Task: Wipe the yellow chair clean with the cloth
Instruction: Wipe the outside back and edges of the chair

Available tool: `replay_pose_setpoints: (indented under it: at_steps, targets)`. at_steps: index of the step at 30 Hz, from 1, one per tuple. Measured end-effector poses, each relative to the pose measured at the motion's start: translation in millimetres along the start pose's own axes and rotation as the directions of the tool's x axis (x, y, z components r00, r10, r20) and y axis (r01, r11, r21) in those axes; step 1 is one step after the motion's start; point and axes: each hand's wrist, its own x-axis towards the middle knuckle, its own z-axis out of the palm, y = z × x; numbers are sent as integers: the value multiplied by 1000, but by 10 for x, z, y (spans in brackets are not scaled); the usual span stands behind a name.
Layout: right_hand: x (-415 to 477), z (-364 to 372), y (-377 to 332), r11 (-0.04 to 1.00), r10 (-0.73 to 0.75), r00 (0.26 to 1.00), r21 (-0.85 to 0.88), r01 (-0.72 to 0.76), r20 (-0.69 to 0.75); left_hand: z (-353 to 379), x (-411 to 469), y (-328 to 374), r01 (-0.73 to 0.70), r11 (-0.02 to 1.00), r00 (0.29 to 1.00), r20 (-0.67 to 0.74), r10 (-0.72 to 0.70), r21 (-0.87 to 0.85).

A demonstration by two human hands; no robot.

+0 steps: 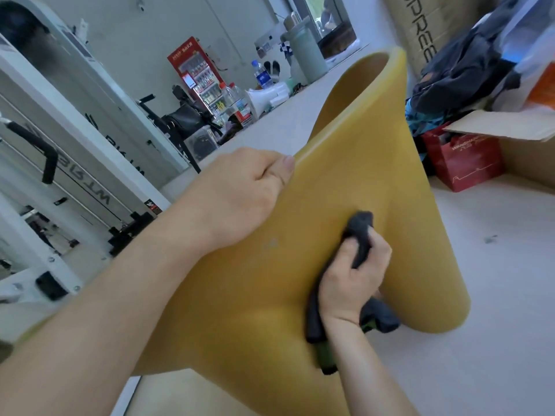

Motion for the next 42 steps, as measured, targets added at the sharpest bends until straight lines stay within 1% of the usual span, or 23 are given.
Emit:
replay_pose_setpoints:
  at_steps: [2,3,5,7,9,11,12,14,16,18,19,21,23,25,26,29,32,34,35,36,38,40,42]
  targets:
    - [60,-58,112,880,474,879,79,-469,-49,-10,-24,4,4,999,1000,19,-3,-34]
    - [51,-54,77,847,531,846,67,-528,-42,-5,-39,-4,5,998,1000,16,-4,-58]
    - [-16,41,-283,945,324,946,41,-324,-7,7,-32,-31,25,989,999,-26,-29,-145]
    - [-134,171,-787,987,-134,987,101,125,86,13,18,-60,39,974,998,-37,-48,-223]
    - [-197,223,-1041,891,-454,871,127,437,190,-22,21,-101,18,963,998,-61,-36,-269]
    - [-106,180,-929,780,-624,750,120,614,220,-48,-123,-195,16,984,998,-50,-25,-178]
    - [-42,144,-770,762,-645,732,110,639,218,-58,-240,-250,10,997,999,-35,-13,-82]
    - [103,107,-443,842,-537,826,58,536,169,-107,-460,-327,37,999,999,-13,-37,39]
    - [304,93,-308,983,-177,981,71,171,85,-109,-552,-380,68,997,997,-23,-68,35]
    - [392,99,-450,968,178,983,175,-182,35,-78,-555,-390,53,998,998,-36,-52,40]
    - [341,117,-596,963,170,984,205,-177,53,-76,-551,-388,44,999,998,-42,-43,26]
    - [79,169,-1014,972,-117,986,218,89,117,-77,-536,-404,30,1000,998,-61,-30,-4]
    - [-166,243,-1300,883,-465,864,172,437,193,-88,-530,-461,33,998,996,-82,-38,-55]
    - [-210,293,-1218,779,-626,761,104,618,171,-80,-540,-449,55,996,990,-123,-63,-66]
    - [-202,284,-1056,766,-643,753,89,637,139,-72,-542,-428,57,997,989,-133,-63,-48]
    - [-283,153,-455,878,-478,874,38,476,84,-62,-552,-366,98,995,987,-123,-100,-24]
    - [-305,62,-165,992,-128,992,12,128,-16,-56,-574,-351,99,995,987,-128,-99,-8]
    - [-232,115,-296,982,188,977,45,-185,-96,-47,-594,-368,52,998,991,-122,-48,34]
    - [-221,176,-463,965,261,959,54,-256,-115,-46,-605,-369,27,998,992,-125,-19,56]
    - [-232,239,-679,974,225,968,55,-220,-107,-47,-610,-371,8,997,991,-134,2,73]
    - [-314,296,-1089,991,-132,991,31,132,-18,-54,-591,-393,-6,997,989,-148,18,83]
    - [-333,266,-1187,895,-447,891,60,443,86,-56,-585,-401,6,997,988,-154,5,74]
    - [-103,235,-855,871,-492,867,75,486,84,-46,-600,-405,20,996,988,-152,-6,91]
